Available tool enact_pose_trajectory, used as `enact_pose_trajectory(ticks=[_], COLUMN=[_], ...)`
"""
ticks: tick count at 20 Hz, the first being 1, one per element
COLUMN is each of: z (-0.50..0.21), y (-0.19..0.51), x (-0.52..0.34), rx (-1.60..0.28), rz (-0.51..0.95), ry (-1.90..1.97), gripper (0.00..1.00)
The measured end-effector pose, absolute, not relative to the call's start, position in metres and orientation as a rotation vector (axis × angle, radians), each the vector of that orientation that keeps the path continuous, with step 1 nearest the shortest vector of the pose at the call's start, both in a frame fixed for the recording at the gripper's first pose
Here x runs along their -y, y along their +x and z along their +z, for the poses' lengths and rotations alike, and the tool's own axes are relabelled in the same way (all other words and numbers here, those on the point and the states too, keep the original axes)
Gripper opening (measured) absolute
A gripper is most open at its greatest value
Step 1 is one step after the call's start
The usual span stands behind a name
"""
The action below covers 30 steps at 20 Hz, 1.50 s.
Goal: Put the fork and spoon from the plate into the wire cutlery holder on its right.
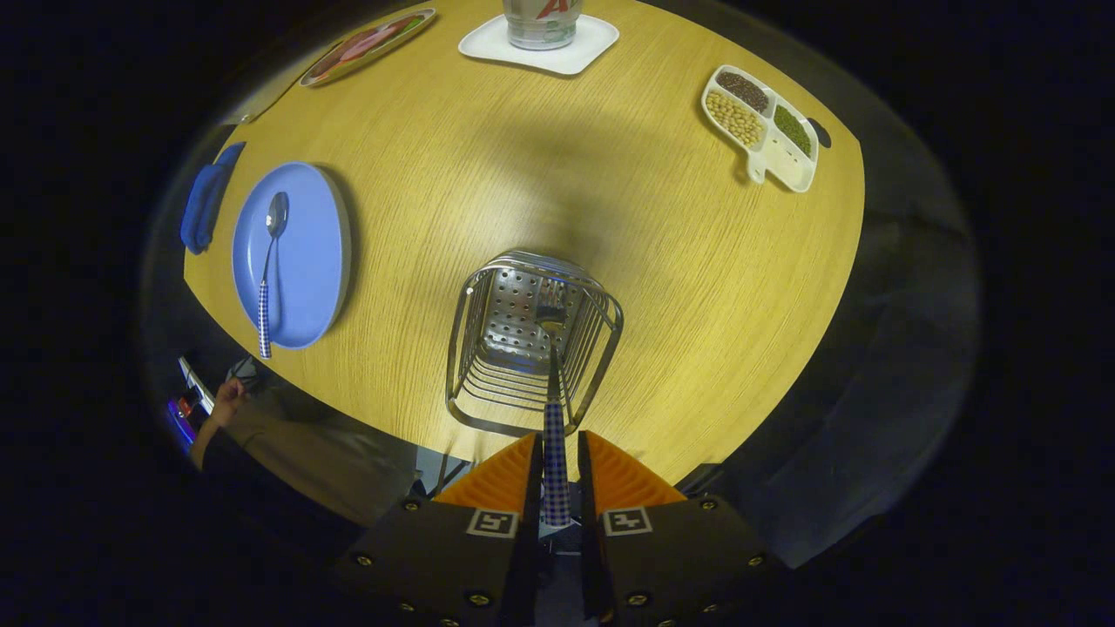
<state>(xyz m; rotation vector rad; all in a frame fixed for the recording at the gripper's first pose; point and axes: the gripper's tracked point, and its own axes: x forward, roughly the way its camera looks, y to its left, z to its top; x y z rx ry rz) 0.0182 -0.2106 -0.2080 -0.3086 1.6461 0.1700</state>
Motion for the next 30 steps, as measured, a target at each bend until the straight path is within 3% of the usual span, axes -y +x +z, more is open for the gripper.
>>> enact_pose_trajectory(ticks=[1, 5, 14, 30], z=[-0.204, -0.186, -0.16, -0.208], y=[0.018, 0.018, -0.022, -0.044], x=[0.212, 0.211, 0.147, 0.006], rx=[-1.63, -1.52, -1.364, -1.324], rz=[0.161, 0.121, 0.177, 0.308], ry=[-0.296, -0.239, -0.152, -0.114], gripper=[0.26, 0.27, 0.27, 0.27])
